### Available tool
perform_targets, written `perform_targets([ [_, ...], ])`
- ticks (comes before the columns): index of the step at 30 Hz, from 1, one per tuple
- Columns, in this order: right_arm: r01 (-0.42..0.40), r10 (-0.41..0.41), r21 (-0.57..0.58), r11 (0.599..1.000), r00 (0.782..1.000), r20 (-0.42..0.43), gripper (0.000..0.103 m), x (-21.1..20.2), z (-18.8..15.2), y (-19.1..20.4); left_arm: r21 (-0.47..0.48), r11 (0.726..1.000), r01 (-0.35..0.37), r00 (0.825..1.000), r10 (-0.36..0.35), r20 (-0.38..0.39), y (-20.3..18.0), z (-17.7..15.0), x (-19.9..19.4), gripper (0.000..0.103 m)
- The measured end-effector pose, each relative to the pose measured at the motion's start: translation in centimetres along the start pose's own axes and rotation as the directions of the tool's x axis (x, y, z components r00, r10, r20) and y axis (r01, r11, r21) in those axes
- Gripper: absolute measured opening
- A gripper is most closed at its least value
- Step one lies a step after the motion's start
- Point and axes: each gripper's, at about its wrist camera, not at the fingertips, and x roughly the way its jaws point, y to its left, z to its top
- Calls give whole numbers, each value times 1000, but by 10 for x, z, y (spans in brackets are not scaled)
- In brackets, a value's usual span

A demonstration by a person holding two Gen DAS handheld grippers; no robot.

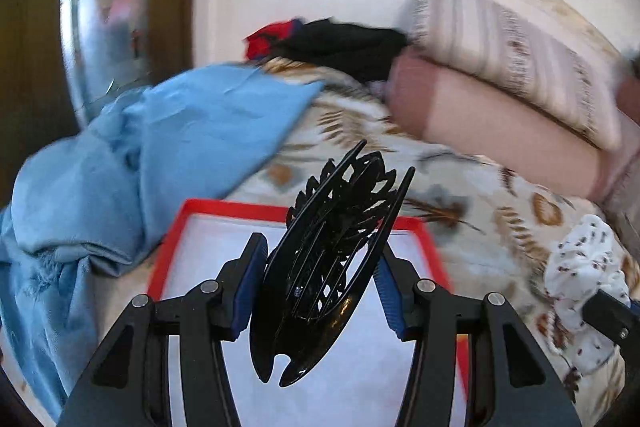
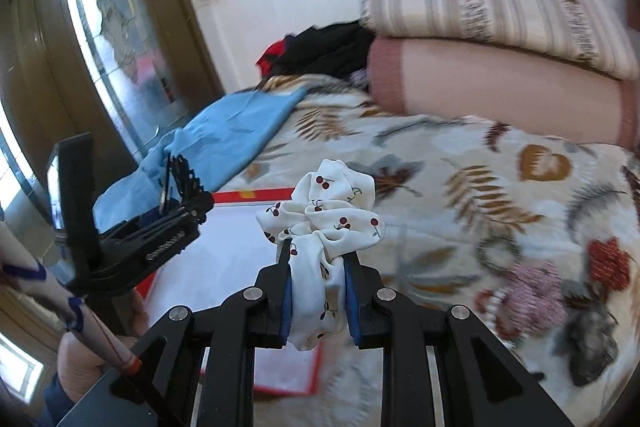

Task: Organize jewelry
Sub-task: 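Carry the claw clip and white scrunchie in both tools over the red-rimmed tray, then open the right tool to drop the scrunchie while the left tool releases the claw clip into the tray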

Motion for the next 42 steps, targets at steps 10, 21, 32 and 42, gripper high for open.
perform_targets([
  [10, -50, 49, -5, 999, 991, -128, 24, 89, 22, 42, -42, 994, -101, 987, 95, -127, 40, 12, 64, 51],
  [21, -48, 61, 59, 997, 968, -244, 25, 167, 20, 43, -63, 987, -146, 969, 130, -208, 46, 4, 90, 51],
  [32, -45, 65, 78, 996, 961, -269, 27, 193, 21, 41, -86, 983, -161, 964, 138, -228, 52, 1, 100, 51],
  [42, -24, 50, 98, 995, 960, -277, 45, 197, 20, 34, -85, 983, -162, 964, 139, -226, 52, 1, 102, 61],
])
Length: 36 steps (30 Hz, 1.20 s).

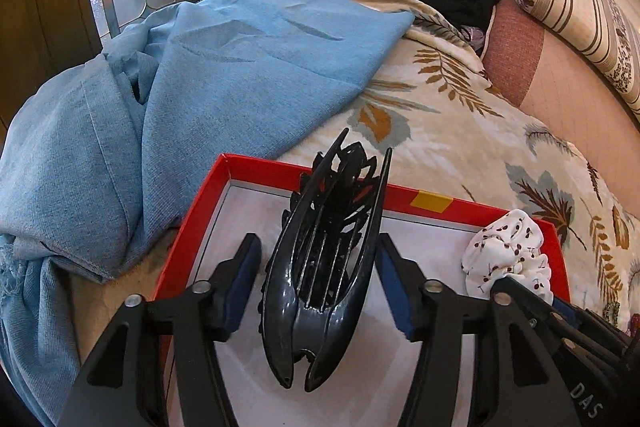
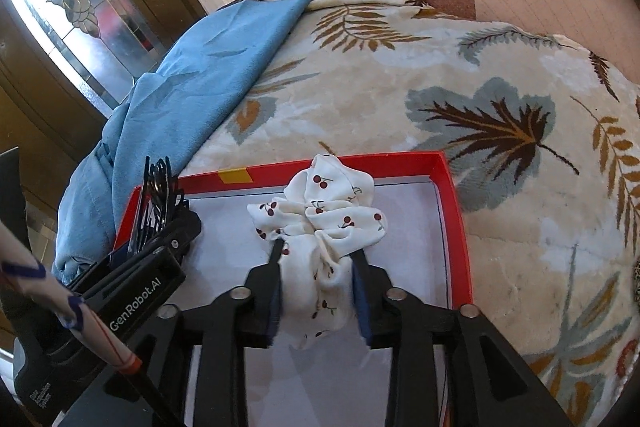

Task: Organize jewelry
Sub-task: 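Open the right tool to drop the scrunchie while the left tool releases the claw clip into the tray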

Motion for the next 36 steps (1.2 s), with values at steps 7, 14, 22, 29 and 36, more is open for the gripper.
perform_targets([
  [7, 0, 0, -3, 1000, 1000, 29, 52, -12, -1, -1, 1, 1000, 2, 1000, -2, 24, 1, 1, -7, 65],
  [14, -31, 30, 24, 999, 997, 76, 52, -39, -8, -10, 4, 1000, 7, 997, -7, 80, 2, 3, -26, 68],
  [22, -81, 74, 48, 996, 989, 130, 52, -86, -28, -19, 27, 999, 20, 986, -24, 164, -3, 0, -55, 71],
  [29, -92, 81, 68, 993, 984, 158, 52, -131, -61, -45, 91, 996, 0, 963, -25, 268, -24, -14, -90, 78],
  [36, -73, 59, 79, 994, 984, 171, 52, -178, -105, -81, 151, 989, 0, 948, -48, 315, -54, -38, -114, 79],
])
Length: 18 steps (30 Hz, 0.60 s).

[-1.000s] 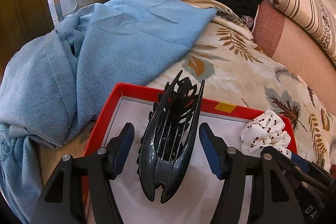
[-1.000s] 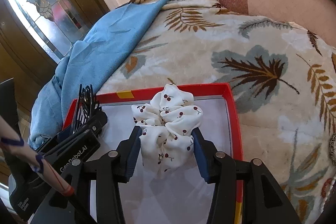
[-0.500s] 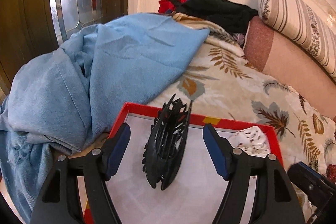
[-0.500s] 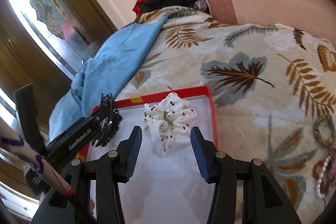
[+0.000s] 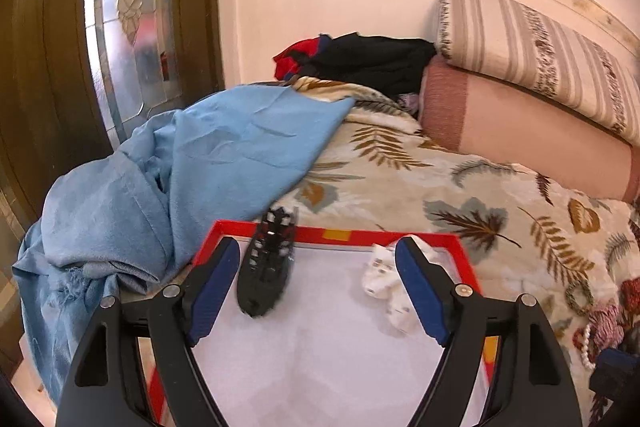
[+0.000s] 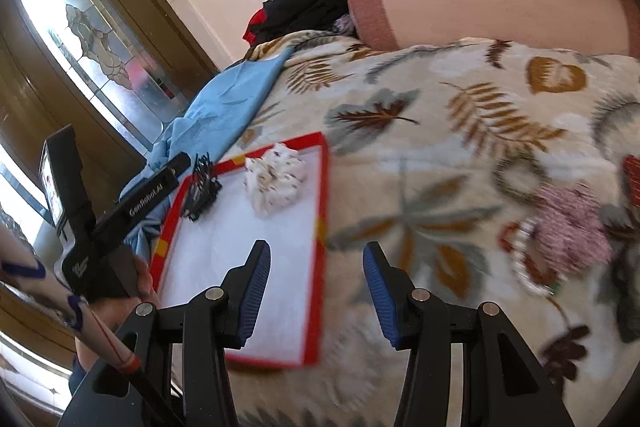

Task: Organize jewelry
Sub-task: 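Open the right tool to drop the scrunchie while the left tool releases the claw clip into the tray, then grasp the gray sheer scrunchie with the right tool while the left tool grasps the plaid scrunchie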

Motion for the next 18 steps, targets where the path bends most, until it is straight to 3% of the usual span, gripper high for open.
perform_targets([
  [5, 65, -63, -37, 997, 997, 47, 53, -43, -20, -26, 35, 998, 61, 998, -62, 24, -31, -16, -27, 80],
  [9, 130, -128, -16, 991, 986, 105, 60, -81, -30, -63, 41, 988, 146, 989, -146, -1, -56, -35, -45, 82],
  [15, 185, -205, 115, 976, 960, 191, 61, -129, -47, -146, 108, 958, 266, 962, -257, -92, -108, -76, -64, 82],
  [18, 170, -222, 264, 949, 958, 182, 61, -140, -54, -193, 124, 941, 314, 941, -291, -174, -129, -99, -65, 82],
])
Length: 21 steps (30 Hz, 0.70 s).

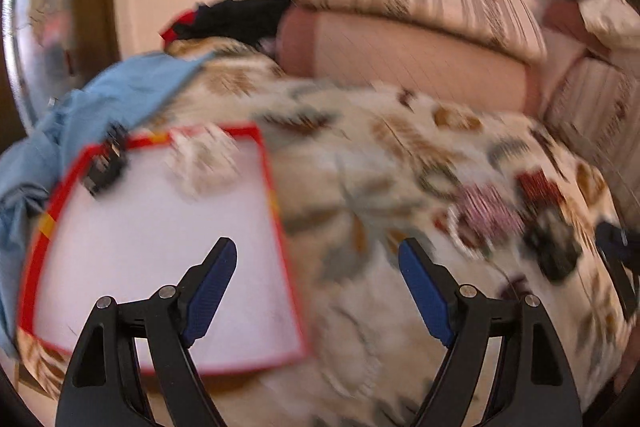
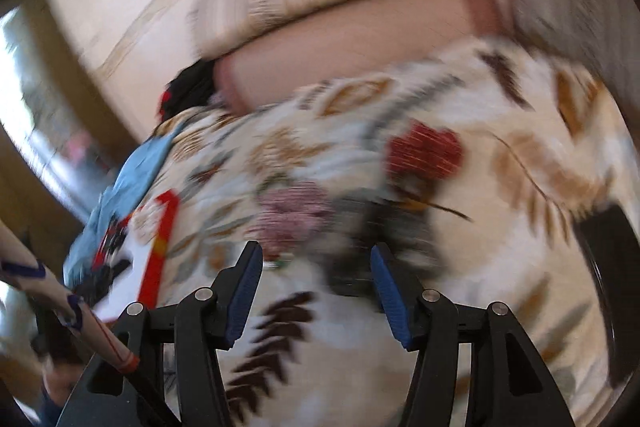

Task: Organize jewelry
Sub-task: 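Grasp the gray sheer scrunchie with the right tool while the left tool grasps the plaid scrunchie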

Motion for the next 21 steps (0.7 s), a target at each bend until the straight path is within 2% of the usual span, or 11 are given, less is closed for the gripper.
perform_targets([
  [2, -43, 42, 109, 993, 999, 12, 61, -3, 8, -23, 11, 999, 30, 998, -29, -55, -15, -11, 7, 82],
  [4, -66, 61, 165, 984, 997, 40, 61, -11, 15, -36, 34, 998, 51, 995, -48, -89, -32, -17, 12, 82],
  [8, -82, 76, 184, 979, 996, 39, 61, -13, 17, -43, 75, 993, 89, 991, -81, -103, -62, -20, 10, 82],
  [10, -79, 76, 198, 977, 997, 23, 72, -11, 17, -48, 95, 990, 109, 989, -99, -108, -76, -19, 9, 82],
  [13, -71, 67, 256, 964, 997, 24, 83, -9, 13, -63, 112, 984, 137, 985, -123, -120, -89, -14, 9, 82],
  [17, -54, 62, 307, 950, 998, -18, 84, 13, 14, -70, 119, 982, 148, 983, -133, -128, -95, 1, 13, 82],
  [19, -46, 65, 301, 953, 997, -52, 84, 26, 15, -68, 100, 981, 166, 978, -151, -141, -94, 12, 18, 82],
  [21, -9, 33, 268, 963, 996, -86, 84, 40, 15, -61, 75, 982, 171, 977, -159, -144, -88, 22, 22, 82],
])
